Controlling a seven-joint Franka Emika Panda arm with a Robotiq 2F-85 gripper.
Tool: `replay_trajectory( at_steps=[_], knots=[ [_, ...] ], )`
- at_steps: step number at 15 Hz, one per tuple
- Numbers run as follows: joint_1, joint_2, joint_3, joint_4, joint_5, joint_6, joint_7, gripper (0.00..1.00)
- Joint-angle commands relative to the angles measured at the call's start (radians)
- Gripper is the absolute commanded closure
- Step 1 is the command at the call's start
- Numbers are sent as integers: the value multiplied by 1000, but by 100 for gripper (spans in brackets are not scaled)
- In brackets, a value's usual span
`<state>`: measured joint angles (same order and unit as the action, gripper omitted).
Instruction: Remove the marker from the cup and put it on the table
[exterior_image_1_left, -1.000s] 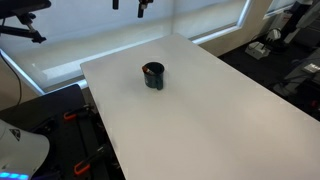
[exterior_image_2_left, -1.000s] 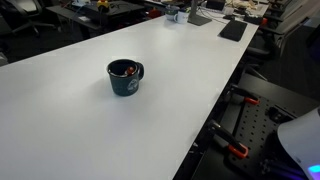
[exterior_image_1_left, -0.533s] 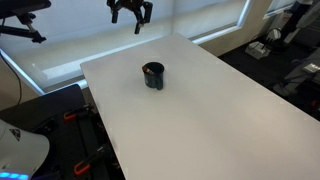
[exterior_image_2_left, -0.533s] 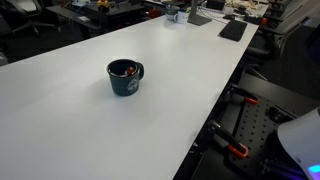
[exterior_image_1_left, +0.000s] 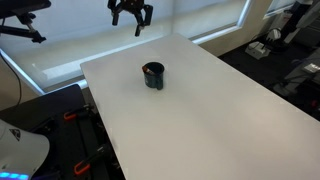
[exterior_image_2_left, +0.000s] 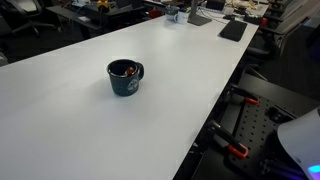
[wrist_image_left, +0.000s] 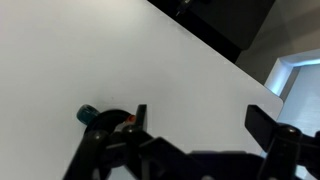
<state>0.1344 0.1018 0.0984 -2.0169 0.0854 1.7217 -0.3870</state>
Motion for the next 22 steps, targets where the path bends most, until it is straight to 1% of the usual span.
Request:
replay_trajectory(
  at_steps=[1,5,6,13,16,19,20,21,22],
  knots=[
    [-13,19,11,3,-7,-22,-1,0],
    [-25,46,6,-10,-5,-47,-2,0],
    [-22,42,12,-4,-1,-21,2,0],
    [-31,56,11,-9,-1,-24,2,0],
    [-26,64,3,-6,-91,-38,49,0],
    [-25,78,3,1,-181,-42,51,0],
    [-28,86,4,5,-192,-40,37,0],
    [-33,75,8,-9,-162,-24,29,0],
    [-33,79,8,-9,-172,-24,29,0]
  ],
)
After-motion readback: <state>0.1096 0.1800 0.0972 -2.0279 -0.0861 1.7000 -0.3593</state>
